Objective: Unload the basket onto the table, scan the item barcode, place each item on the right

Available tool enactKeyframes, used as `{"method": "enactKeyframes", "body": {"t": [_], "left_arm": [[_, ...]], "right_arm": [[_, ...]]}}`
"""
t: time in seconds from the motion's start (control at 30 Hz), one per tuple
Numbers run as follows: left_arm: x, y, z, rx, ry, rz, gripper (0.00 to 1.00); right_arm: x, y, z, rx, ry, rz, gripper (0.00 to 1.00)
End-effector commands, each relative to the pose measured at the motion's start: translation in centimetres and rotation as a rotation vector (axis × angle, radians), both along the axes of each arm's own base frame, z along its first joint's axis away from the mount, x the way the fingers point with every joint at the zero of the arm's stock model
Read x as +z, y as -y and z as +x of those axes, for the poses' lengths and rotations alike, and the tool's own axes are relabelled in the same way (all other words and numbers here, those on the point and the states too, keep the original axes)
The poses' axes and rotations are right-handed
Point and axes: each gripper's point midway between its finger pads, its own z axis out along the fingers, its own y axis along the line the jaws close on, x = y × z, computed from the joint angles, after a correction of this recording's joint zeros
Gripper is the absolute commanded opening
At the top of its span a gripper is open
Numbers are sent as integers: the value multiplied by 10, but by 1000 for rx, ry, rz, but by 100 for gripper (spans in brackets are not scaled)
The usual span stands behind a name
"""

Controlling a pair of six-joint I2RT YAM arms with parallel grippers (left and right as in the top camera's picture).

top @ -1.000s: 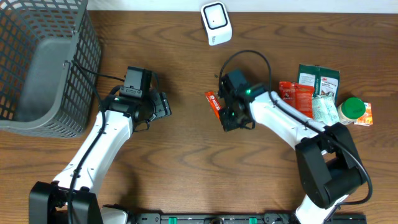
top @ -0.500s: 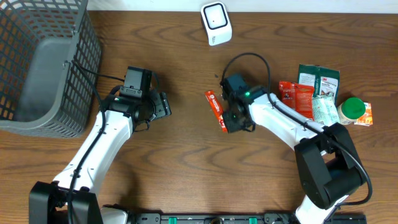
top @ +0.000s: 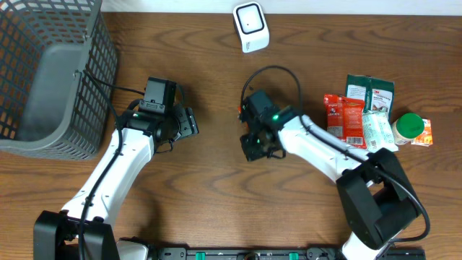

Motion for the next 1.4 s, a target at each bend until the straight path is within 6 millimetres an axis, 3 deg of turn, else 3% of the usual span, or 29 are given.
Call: {"method": "enactKeyframes", "body": {"t": [0.0, 0.1, 0.3, 0.43, 0.63, 0.67, 0.7, 0.87, 0.93, 0.97, 1.03, 1.1, 1.2, 1.27, 1.37], "left_arm": [[-7, -3, -4, -4, -19, 17, 76], [-7, -3, -4, -4, -19, 17, 76], [-7, -3, -4, -4, -20, 17, 76], [-7, -3, -4, -4, -20, 17, 76], [-7, -3, -4, -4, -20, 17, 77], [-7, -3, -4, -4, -20, 17, 77], [-7, -3, -4, -4, -20, 17, 93], [-7, -3, -4, -4, -20, 17, 93], [-7, -3, -4, -4, -20, 17, 93], [-7, -3, -4, -4, -20, 17, 93], [-7, -3, -4, -4, -20, 17, 93], [-7, -3, -4, -4, -20, 17, 93], [-7, -3, -4, -3, -20, 16, 93], [-7, -3, -4, -3, -20, 17, 93], [-7, -3, -4, -3, -20, 17, 93]], "right_arm": [[-15, 24, 2, -41, 45, -138, 1], [-16, 41, 12, -111, 90, -215, 1], [-16, 51, 21, -134, 131, -254, 6], [-11, 74, 36, -174, 207, -356, 9], [-8, 91, 58, -249, 249, -347, 8], [-8, 93, 61, -262, 255, -342, 9], [-7, 96, 66, -278, 264, -336, 9], [-1, 106, 92, -352, 325, -282, 10], [3, 109, 104, -363, 359, -263, 1], [9, 110, 111, -368, 381, -251, 1], [28, 104, 125, -384, 405, -187, 1], [52, 85, 134, -368, 396, -64, 3], [92, 34, 133, -282, 317, 201, 4], [96, 17, 128, -286, 287, 267, 4], [88, 1, 125, -310, 280, 260, 4]]}}
